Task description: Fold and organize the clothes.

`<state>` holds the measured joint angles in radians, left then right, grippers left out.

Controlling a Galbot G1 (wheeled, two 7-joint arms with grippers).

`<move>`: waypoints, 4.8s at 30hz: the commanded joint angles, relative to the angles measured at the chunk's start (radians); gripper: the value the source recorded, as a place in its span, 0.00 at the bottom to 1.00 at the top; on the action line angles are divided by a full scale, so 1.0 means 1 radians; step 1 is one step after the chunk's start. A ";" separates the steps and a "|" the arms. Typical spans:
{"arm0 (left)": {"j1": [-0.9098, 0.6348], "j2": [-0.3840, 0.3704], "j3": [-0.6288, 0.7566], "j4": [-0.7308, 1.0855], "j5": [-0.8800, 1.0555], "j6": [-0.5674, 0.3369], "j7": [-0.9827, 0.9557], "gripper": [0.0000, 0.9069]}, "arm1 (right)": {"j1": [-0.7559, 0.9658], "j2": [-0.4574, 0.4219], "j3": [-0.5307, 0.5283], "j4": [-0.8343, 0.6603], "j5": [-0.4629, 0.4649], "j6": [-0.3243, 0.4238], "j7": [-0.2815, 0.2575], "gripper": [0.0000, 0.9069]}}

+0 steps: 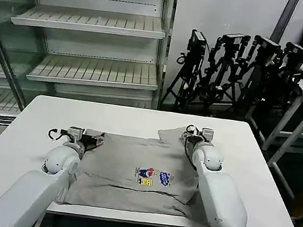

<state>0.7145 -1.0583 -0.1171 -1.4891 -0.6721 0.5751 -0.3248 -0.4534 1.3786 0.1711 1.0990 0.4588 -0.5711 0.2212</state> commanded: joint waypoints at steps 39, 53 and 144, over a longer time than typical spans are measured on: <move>0.128 0.080 -0.117 -0.269 -0.137 -0.051 0.026 0.02 | -0.105 -0.051 0.037 0.241 0.147 0.287 -0.062 0.00; 0.278 0.166 -0.189 -0.478 -0.135 -0.048 0.026 0.02 | -0.425 -0.218 0.107 0.667 0.064 0.301 -0.086 0.00; 0.757 -0.111 -0.462 -0.652 -0.156 -0.315 -0.091 0.02 | -1.231 -0.012 0.351 1.185 -0.230 0.326 -0.046 1.00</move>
<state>1.4665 -1.2248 -0.4685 -2.0800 -0.7365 0.2574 -0.4191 -1.6821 1.3631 0.5238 2.2812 0.2283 -0.2455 0.1742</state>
